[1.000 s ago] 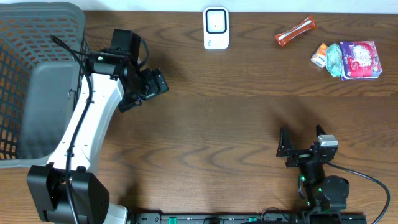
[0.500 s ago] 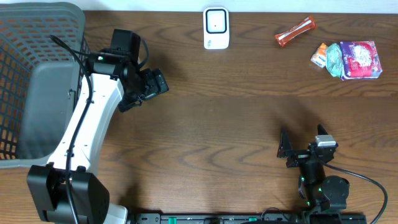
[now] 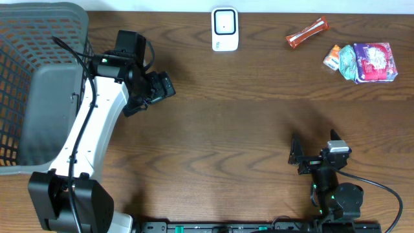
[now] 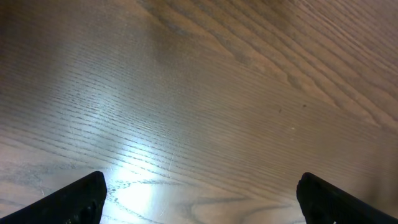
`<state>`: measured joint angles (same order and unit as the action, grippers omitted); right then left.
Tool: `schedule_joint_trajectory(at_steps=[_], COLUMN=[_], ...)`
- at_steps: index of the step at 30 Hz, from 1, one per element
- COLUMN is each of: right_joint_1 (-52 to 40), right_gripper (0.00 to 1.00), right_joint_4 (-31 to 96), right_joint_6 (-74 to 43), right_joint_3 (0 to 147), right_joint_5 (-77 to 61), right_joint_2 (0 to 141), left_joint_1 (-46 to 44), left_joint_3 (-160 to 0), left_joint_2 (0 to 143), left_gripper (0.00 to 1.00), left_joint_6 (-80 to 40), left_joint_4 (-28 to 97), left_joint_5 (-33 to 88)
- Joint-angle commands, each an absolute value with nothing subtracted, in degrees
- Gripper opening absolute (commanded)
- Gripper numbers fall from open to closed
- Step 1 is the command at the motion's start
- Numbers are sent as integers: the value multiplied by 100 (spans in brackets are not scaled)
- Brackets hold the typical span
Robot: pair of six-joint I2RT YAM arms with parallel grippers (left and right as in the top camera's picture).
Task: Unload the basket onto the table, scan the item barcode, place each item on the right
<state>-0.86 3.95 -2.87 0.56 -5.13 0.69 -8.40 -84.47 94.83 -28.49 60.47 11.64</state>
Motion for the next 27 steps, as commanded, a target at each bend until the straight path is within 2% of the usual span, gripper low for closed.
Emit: schedule_joint_trajectory(at_steps=[1, 21, 27], right_joint_1=[-8, -8, -8], right_gripper=[99, 99, 99], right_joint_4=[401, 401, 401], right_joint_6=[-207, -207, -207], right_joint_3=[30, 30, 30], right_joint_5=[-462, -462, -460], right_joint_2=[30, 30, 30], left_joint_1=[-832, -832, -836], left_joint_3=[-8508, -8508, -8508], left_joint_2=[9515, 9522, 9522], left_gripper=[98, 98, 98], left_joint_6=[-2814, -2814, -2814], left_joint_4=[6080, 6080, 6058], left_joint_5=[1105, 1105, 110])
